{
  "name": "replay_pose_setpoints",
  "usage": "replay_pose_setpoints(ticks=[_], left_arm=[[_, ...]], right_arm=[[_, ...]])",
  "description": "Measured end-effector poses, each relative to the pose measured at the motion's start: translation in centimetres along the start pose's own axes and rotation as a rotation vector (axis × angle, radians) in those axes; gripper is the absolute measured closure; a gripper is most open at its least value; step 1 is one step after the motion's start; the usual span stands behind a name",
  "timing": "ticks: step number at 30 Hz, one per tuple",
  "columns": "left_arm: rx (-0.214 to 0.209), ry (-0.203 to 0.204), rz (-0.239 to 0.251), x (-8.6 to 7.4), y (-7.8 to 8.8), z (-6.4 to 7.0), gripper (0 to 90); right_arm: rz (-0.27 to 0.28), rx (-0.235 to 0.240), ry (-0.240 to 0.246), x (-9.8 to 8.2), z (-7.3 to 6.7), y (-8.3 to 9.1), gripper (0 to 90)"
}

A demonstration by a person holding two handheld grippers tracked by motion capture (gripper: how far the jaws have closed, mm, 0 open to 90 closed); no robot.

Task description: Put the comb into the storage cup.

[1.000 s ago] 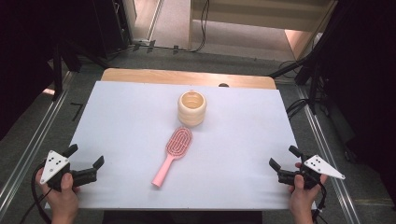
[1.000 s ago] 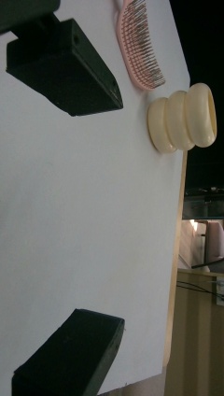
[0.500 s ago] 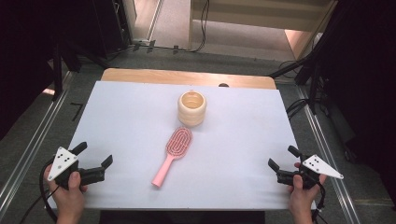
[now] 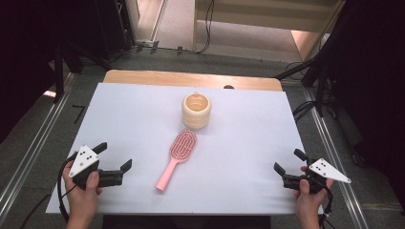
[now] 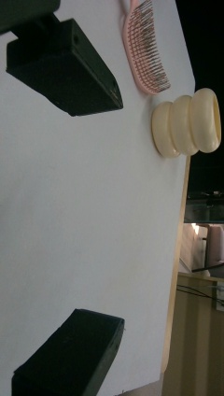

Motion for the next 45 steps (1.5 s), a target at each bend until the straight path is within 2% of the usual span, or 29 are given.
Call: replay_pose_setpoints(ticks=[2,8,20,27,37,39,40,45], left_arm=[[-0.007,-0.012,-0.008,0.3,-0.2,0.3,0.0],[-0.026,-0.011,-0.019,0.9,-0.8,1.0,0.0],[-0.076,-0.038,-0.054,2.3,-2.3,2.7,0.0],[-0.092,-0.031,-0.083,2.8,-3.3,3.3,0.0],[-0.12,-0.047,-0.101,3.5,-4.2,4.4,0.0],[-0.099,-0.053,-0.112,3.5,-4.4,4.5,4.8],[-0.071,-0.055,-0.123,3.5,-4.7,4.6,7.3],[-0.081,-0.048,-0.139,3.4,-5.1,4.9,7.5]], right_arm=[[0.001,-0.003,0.005,0.0,0.0,0.0,0.0],[0.001,0.0,0.009,0.0,0.0,0.0,0.0],[-0.002,0.002,0.01,0.0,-0.1,-0.1,0.0],[-0.001,0.004,0.01,0.0,-0.1,-0.1,0.0],[-0.002,0.007,0.01,0.0,-0.1,-0.1,0.0],[0.0,0.008,0.007,0.0,-0.1,-0.1,0.0],[-0.001,0.008,0.006,0.0,-0.1,-0.1,0.0],[-0.007,0.009,0.007,0.0,-0.1,-0.1,0.0]])
Point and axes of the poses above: each handheld gripper's, and its own axes: y roughly backward along the jaws, x roughly out of its top, z roughly to its right, the point moved 7 cm from there along -y, roughly forward along the jaws, and after that the axes turned 5 degrees about z, right-handed, at the moved point
